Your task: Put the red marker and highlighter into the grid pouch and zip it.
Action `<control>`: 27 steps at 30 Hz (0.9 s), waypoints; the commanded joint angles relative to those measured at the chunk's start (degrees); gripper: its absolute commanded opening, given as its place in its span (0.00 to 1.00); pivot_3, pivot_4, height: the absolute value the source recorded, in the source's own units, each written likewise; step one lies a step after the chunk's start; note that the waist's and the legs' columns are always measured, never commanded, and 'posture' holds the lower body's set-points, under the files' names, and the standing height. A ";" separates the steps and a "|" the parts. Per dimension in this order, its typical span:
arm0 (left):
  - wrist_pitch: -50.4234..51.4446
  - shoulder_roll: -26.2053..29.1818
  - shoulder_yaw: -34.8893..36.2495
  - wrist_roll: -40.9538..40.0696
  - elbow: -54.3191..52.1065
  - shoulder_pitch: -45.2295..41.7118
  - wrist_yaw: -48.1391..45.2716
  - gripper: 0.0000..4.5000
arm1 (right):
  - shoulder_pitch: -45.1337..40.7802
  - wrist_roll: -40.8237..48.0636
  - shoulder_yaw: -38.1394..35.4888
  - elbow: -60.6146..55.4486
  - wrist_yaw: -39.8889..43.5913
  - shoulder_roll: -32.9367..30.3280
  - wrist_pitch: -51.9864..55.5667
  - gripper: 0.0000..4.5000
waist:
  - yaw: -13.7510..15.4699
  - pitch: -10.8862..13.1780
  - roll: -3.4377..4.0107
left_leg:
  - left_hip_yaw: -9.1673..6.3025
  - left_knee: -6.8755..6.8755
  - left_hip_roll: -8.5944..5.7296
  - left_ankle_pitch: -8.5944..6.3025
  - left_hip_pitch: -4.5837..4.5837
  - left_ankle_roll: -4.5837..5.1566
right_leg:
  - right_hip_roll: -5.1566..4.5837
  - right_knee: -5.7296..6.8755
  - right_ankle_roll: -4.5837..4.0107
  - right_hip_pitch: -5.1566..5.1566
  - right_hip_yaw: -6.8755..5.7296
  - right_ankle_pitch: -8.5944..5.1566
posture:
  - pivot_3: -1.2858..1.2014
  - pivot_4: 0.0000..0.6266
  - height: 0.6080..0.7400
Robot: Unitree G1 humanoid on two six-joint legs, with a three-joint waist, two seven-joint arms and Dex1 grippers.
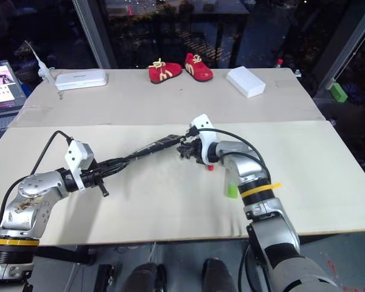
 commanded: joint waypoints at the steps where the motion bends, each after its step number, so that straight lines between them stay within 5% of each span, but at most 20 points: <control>1: -1.62 0.35 0.07 0.45 -0.87 -0.58 -0.88 0.00 | -2.76 -1.35 1.47 -0.16 -0.23 1.45 -1.49 0.01 | -0.10 0.00 0.00 | 0.01 0.00 0.00 0.00 0.00 0.00 | 0.00 0.00 0.00 0.00 0.00 0.00 | 0.52 0.24 1.00; 27: -1.99 -2.23 -1.94 1.24 2.26 -4.68 -3.63 0.00 | -4.44 -4.55 10.96 -4.68 6.05 10.11 -1.56 0.01 | -0.08 0.00 0.00 | -0.02 0.00 0.01 0.01 -0.02 -0.02 | 0.03 0.15 0.00 -0.03 -0.02 0.00 | 0.52 0.24 1.00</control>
